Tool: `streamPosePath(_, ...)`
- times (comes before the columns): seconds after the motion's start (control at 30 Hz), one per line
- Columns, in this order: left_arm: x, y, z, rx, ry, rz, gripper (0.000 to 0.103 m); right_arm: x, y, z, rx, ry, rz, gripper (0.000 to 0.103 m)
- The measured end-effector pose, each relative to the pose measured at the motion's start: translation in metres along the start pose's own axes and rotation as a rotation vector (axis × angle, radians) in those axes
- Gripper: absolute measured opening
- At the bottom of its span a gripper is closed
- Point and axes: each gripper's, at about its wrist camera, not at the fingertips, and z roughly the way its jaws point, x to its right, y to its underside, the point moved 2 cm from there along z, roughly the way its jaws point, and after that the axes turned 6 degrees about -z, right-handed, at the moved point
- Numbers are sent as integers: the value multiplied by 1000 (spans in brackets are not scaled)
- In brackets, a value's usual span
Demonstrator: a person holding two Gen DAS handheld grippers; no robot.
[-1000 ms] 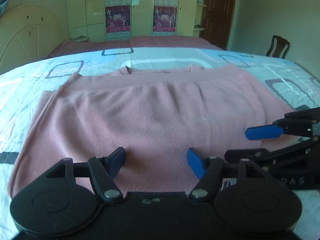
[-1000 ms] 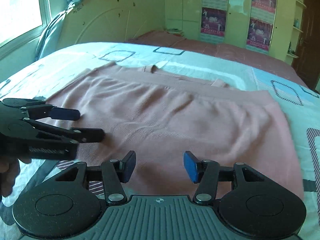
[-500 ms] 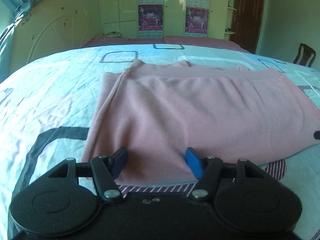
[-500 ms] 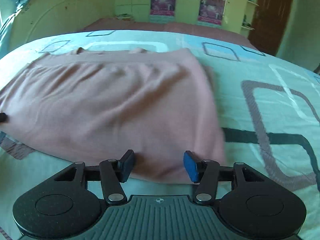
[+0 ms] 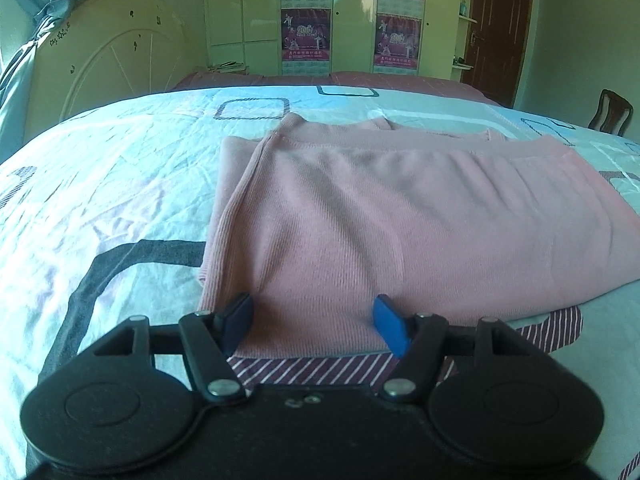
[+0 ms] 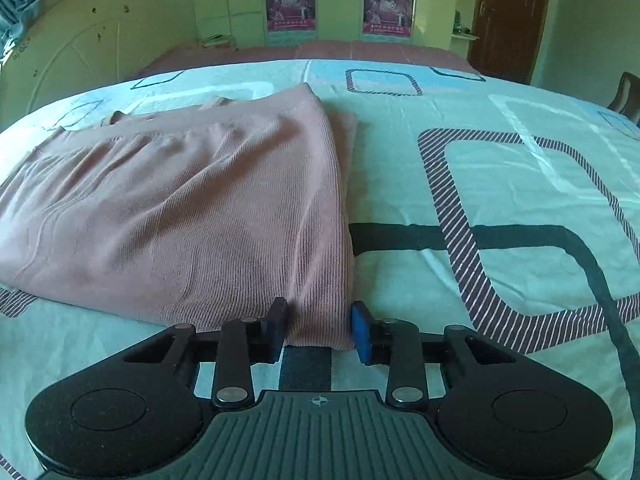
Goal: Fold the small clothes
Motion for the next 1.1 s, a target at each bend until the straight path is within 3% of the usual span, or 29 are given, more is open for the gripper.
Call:
streamPosePath(0.3,3,2,-4,-7,-23,-15,67,-4,0,-7,-10,41,-24,34)
streamPosePath(0.37,3,3,-5,-10,-26,-13,67,-10,-6,-22,70,66,-38,34)
streamPosePath(0.47,4,4,-5,-7,-32,-10,67,-21,-12,-37,157,25,-49,34)
streamPosePath(0.6,6,3,-5,-10,-39,-9,67,-24,-2,-4,-3,37,-78,34)
streamPosePath(1.0,7,2,-4,-21,-54,-28,68,-20,5,-10,-6,24,-79,34)
streamPosePath(1.1,10,3,-14,-32,-74,-37,68,-17,8,-34,62,7,-35,34)
